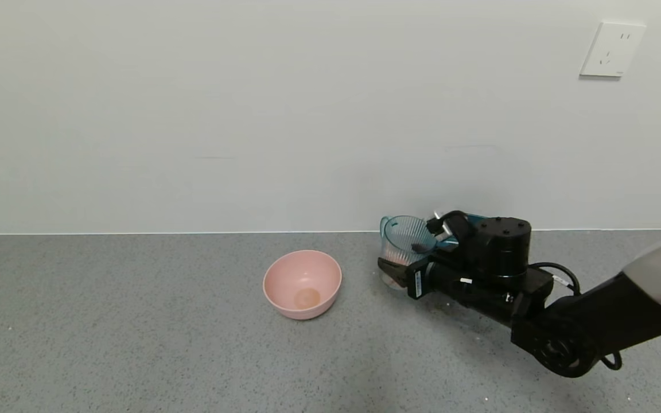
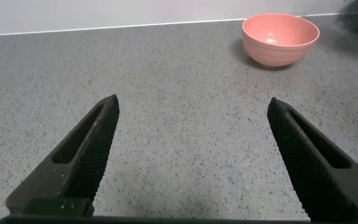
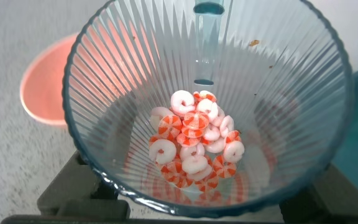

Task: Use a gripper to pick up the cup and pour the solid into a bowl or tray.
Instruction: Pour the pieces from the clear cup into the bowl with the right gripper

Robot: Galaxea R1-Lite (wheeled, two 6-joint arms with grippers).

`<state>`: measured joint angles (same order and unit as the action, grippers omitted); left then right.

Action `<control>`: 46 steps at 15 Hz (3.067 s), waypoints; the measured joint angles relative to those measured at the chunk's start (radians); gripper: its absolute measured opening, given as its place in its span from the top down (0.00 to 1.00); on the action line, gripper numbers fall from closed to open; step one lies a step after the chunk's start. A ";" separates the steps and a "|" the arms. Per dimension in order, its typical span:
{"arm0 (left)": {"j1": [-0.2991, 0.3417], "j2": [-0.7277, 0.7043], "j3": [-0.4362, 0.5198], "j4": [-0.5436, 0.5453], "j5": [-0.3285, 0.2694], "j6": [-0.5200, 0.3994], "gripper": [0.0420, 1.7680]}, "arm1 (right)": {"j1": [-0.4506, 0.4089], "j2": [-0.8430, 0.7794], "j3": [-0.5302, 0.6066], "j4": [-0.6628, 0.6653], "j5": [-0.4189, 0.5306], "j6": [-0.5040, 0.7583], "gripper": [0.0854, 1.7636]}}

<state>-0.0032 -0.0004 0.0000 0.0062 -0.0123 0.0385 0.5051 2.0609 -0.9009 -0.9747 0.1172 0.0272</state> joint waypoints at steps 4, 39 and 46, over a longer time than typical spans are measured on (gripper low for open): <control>0.000 0.000 0.000 0.000 0.000 0.000 0.03 | -0.104 -0.116 -0.009 0.058 0.002 -0.002 0.24; 0.000 0.000 0.000 0.000 0.000 0.000 0.03 | -0.485 -0.106 0.043 -0.223 -0.244 -1.137 0.24; 0.000 0.000 0.000 0.000 0.000 0.000 0.03 | -0.467 0.120 0.015 -0.574 -0.234 -1.358 0.24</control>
<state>-0.0032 -0.0004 0.0000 0.0062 -0.0123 0.0383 0.0383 2.1811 -0.8855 -1.5489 -0.1164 -1.3306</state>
